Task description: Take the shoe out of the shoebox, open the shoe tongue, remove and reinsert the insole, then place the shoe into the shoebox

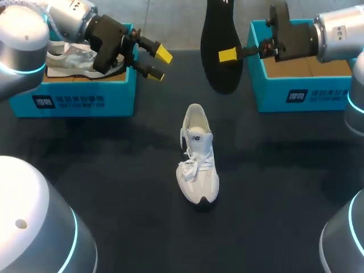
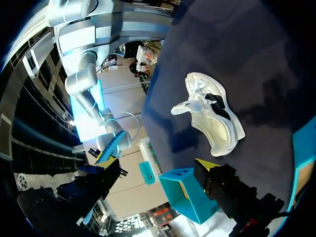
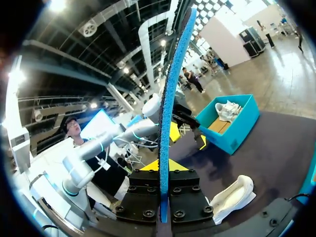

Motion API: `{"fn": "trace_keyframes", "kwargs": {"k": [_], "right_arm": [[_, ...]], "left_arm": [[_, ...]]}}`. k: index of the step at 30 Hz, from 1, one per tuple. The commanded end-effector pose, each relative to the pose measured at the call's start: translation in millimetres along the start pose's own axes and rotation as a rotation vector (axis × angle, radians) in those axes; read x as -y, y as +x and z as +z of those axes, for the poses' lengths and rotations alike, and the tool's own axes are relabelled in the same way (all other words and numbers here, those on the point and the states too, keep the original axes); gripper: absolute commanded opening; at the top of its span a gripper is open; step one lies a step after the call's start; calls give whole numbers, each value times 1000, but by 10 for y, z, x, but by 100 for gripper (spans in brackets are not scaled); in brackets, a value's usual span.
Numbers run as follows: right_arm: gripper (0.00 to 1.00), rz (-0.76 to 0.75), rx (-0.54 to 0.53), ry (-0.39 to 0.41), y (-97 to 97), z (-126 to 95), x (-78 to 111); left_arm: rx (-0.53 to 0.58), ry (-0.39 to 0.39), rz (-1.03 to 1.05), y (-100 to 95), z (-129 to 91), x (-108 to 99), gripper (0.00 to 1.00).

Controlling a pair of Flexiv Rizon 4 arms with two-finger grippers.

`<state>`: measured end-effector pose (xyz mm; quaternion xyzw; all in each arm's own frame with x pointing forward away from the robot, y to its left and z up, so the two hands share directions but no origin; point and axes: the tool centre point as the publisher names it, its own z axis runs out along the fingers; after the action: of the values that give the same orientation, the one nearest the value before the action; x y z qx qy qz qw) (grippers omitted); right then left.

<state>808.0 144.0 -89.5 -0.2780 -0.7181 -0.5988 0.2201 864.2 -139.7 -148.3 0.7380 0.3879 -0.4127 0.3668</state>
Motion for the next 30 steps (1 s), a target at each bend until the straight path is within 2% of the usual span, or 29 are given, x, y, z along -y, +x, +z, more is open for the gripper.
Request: {"fn": "trace_keyframes", "kwargs": {"k": [1, 15, 24, 30], "right_arm": [[0, -26, -8, -2, -135, 109, -70], [0, -149, -41, 14, -568, 233, -121], [0, -219, -68, 19, -828, 293, -36], [0, -230, -86, 25, -903, 338, 32]], "left_arm": [[-13, 37, -4, 42, -35, -8, 100], [-78, 53, -13, 106, 95, 68, 100], [-104, 36, -12, 201, 39, 50, 100], [-116, 32, -2, 297, 84, 69, 100]]}}
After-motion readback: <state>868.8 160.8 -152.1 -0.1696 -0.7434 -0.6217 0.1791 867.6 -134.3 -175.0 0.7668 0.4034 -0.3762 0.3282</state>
